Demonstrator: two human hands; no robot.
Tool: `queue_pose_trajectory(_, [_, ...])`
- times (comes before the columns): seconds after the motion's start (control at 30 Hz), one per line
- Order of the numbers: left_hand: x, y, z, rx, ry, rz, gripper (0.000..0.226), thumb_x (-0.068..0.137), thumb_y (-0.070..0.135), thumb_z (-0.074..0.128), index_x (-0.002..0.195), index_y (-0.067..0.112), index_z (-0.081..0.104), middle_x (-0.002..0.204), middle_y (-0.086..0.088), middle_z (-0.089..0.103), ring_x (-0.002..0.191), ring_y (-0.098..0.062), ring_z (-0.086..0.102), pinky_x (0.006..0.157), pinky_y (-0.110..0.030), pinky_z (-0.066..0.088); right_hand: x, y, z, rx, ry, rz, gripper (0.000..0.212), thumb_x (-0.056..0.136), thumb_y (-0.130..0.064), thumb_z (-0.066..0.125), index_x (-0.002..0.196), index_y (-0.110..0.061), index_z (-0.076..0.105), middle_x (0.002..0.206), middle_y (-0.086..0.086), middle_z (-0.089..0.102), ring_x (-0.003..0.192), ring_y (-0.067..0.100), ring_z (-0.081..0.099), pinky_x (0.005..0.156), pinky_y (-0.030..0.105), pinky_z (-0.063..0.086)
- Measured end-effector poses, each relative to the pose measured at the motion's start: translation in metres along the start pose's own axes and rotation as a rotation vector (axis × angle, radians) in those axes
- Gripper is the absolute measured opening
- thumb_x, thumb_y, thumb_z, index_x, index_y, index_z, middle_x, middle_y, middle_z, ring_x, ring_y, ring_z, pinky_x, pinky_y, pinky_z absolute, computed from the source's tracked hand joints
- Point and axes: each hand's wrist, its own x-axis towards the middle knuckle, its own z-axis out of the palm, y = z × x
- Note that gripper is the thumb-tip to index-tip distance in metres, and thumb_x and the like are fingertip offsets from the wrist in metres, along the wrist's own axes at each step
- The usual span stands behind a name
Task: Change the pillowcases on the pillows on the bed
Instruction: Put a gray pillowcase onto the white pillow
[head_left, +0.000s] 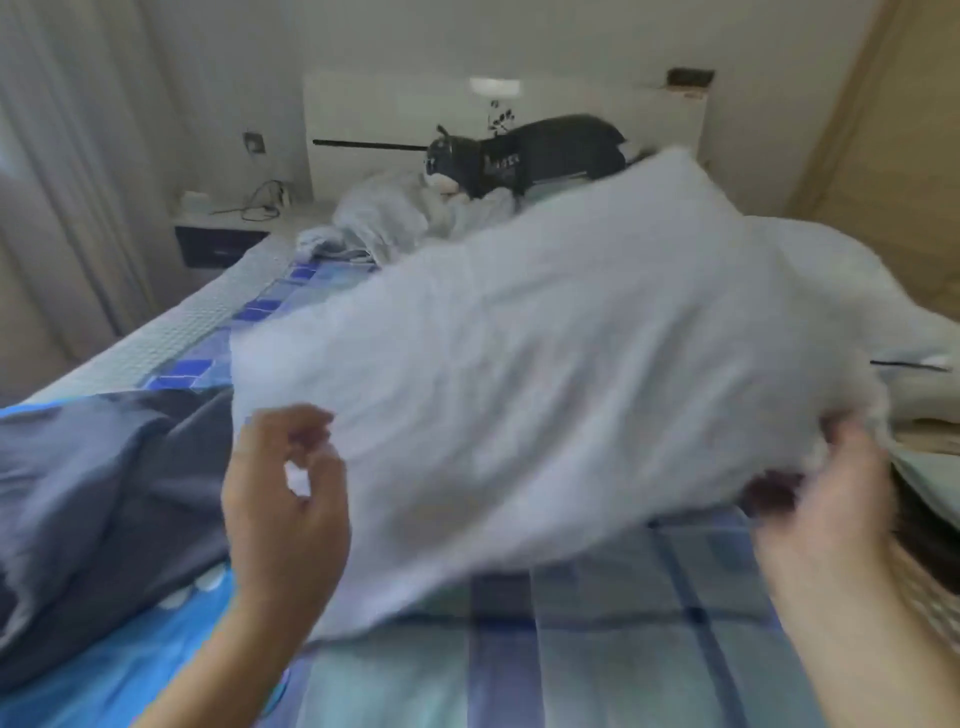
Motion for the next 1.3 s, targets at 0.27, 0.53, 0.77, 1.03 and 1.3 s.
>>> queue_pose_trajectory(0.27, [-0.078,-0.047,0.050,0.802,-1.066,0.076,0.079,0.084,0.080,-0.008,0.157,0.049,-0.004,0.169,0.003,-0.005,0.154,-0.029,-0.015,0.122,-0.057,-0.008,-0.016,0.047,-0.128,-0.964,0.563,-0.156,0.028,0.082,-0.001,0.062,0.109,-0.004,0.066,0.114,0.024,0.064,0.106,0.034,0.063,0.084,0.040,0.050])
queue_pose_trajectory(0.53, [-0.141,-0.040,-0.005,0.850,-1.110,0.223,0.070,0.083,0.074,0.043,0.148,0.049,0.037,0.150,-0.009,0.051,0.140,-0.041,0.043,0.110,-0.060,0.019,-0.010,0.032,0.027,-1.651,-0.374,-0.882,0.047,0.093,-0.037,0.042,0.132,-0.019,0.060,0.149,0.014,0.046,0.139,0.036,0.036,0.114,0.053,0.024])
queue_pose_trajectory(0.77, [-0.103,-0.045,-0.016,0.695,-1.061,0.127,0.078,0.078,0.090,0.006,0.151,0.061,0.013,0.167,0.012,0.012,0.154,-0.021,0.010,0.121,-0.046,0.011,0.027,0.072,-0.041,-1.921,-0.458,-0.218,0.075,0.097,-0.067,0.017,0.160,-0.028,0.002,0.168,0.002,-0.003,0.154,0.025,0.000,0.123,0.047,0.001])
queue_pose_trajectory(1.03, [-0.014,-0.076,-0.025,0.519,-0.716,-0.778,0.063,0.095,0.055,0.055,0.141,0.012,0.050,0.142,-0.021,0.052,0.117,-0.037,0.052,0.098,-0.038,0.038,0.003,0.060,-0.071,-1.789,-0.298,-0.787,0.064,0.088,-0.054,0.032,0.142,-0.024,0.051,0.152,0.011,0.043,0.136,0.036,0.037,0.114,0.054,0.024])
queue_pose_trajectory(1.3, [0.050,-0.045,-0.027,0.814,-0.848,-0.697,0.076,0.087,0.068,0.055,0.131,0.007,0.060,0.124,-0.015,0.063,0.118,-0.032,0.056,0.109,-0.041,0.040,0.049,0.040,-0.061,-1.938,-0.325,-0.444,0.061,0.098,-0.060,0.016,0.154,-0.038,0.025,0.164,-0.005,0.021,0.148,0.027,0.022,0.119,0.050,0.015])
